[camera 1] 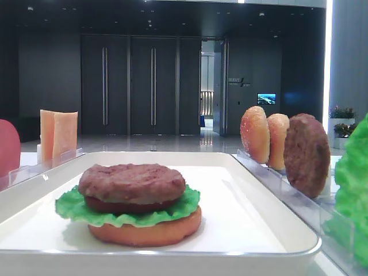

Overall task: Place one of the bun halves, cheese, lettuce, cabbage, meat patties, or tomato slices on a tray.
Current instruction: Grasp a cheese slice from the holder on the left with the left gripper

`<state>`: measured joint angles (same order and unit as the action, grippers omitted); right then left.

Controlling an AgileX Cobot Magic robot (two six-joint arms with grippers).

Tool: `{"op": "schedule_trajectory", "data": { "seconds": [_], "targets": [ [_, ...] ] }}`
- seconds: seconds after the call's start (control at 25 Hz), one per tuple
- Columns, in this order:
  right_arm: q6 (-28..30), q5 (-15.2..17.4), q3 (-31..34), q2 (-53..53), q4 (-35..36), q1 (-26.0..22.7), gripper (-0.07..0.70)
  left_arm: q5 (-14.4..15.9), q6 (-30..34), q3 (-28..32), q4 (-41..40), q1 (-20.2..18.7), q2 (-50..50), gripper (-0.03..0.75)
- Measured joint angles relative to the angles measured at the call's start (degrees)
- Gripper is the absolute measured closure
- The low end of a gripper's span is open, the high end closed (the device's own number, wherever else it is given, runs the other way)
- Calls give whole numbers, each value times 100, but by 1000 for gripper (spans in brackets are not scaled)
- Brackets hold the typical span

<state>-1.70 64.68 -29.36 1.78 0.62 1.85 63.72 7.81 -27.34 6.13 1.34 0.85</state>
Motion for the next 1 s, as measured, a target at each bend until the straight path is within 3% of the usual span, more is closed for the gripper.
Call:
{"op": "schedule_trajectory", "data": {
  "seconds": [0.2, 0.32, 0.44, 0.56, 0.68, 1.0],
  "targets": [
    [0, 2, 0, 0, 0, 0, 216, 0, 0, 0, 125, 0, 0, 715],
    [0, 2, 0, 0, 0, 0, 216, 0, 1, 0, 124, 0, 0, 664],
    [0, 2, 0, 0, 0, 0, 216, 0, 1, 0, 125, 0, 0, 509],
    [0, 2, 0, 0, 0, 0, 216, 0, 1, 0, 130, 0, 0, 301],
    [0, 2, 0, 0, 0, 0, 216, 0, 1, 0, 130, 0, 0, 195],
    [5, 2, 0, 0, 0, 0, 216, 0, 1, 0, 137, 0, 0, 163]
  ]
}}
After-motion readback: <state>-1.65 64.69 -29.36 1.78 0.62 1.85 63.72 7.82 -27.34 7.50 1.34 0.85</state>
